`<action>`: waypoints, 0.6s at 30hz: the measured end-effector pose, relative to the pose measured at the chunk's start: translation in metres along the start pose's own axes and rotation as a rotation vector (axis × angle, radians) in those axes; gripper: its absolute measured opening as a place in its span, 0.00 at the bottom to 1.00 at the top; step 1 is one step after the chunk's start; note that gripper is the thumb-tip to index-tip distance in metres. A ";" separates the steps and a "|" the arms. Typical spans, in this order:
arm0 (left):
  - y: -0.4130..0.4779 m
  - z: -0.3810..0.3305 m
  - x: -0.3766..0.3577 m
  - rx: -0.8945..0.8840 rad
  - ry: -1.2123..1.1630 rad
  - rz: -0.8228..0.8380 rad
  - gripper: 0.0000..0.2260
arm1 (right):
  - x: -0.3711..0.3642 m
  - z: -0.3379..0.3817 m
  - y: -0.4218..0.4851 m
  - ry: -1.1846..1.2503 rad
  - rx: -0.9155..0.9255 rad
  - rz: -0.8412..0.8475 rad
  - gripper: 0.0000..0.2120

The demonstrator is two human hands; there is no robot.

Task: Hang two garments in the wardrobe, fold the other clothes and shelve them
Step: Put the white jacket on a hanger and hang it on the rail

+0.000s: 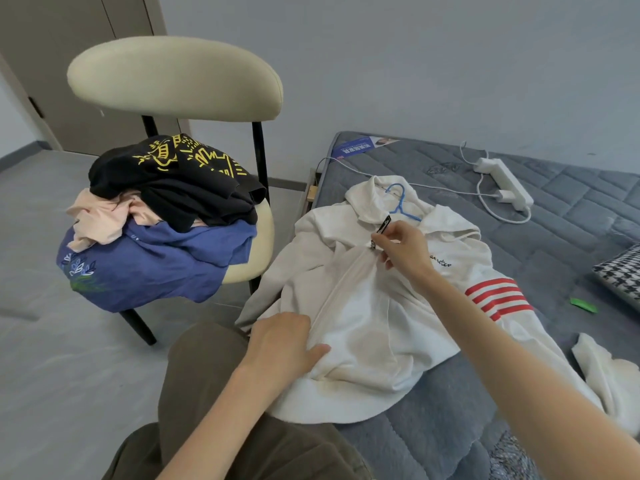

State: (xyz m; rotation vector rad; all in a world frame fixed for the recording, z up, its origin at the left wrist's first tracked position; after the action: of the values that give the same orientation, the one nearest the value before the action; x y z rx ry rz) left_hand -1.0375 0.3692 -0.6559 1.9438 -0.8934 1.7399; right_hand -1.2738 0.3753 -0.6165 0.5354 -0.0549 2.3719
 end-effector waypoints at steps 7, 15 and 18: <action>0.072 -0.059 0.021 0.020 -0.101 -0.139 0.24 | 0.018 0.012 -0.007 0.119 -0.014 0.106 0.09; 0.107 -0.087 0.019 -0.098 -0.098 -0.090 0.14 | 0.052 -0.029 0.026 0.092 -0.158 -0.038 0.09; 0.100 -0.086 0.015 -0.137 -0.088 -0.058 0.14 | 0.074 -0.058 0.053 0.095 -0.281 -0.218 0.07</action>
State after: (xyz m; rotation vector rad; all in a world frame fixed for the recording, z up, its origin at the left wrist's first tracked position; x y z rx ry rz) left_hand -1.1681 0.3503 -0.6400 1.9495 -0.9510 1.5293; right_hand -1.3790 0.3920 -0.6345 0.2786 -0.2692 2.1267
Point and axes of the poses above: each hand's wrist, its own y-axis towards the middle knuckle, its own x-axis out of the back of the hand, z = x × y, the point moved 8 cm from there along y, towards the middle knuckle, and after that the axes turned 4 degrees about x, right-handed, at the moved point
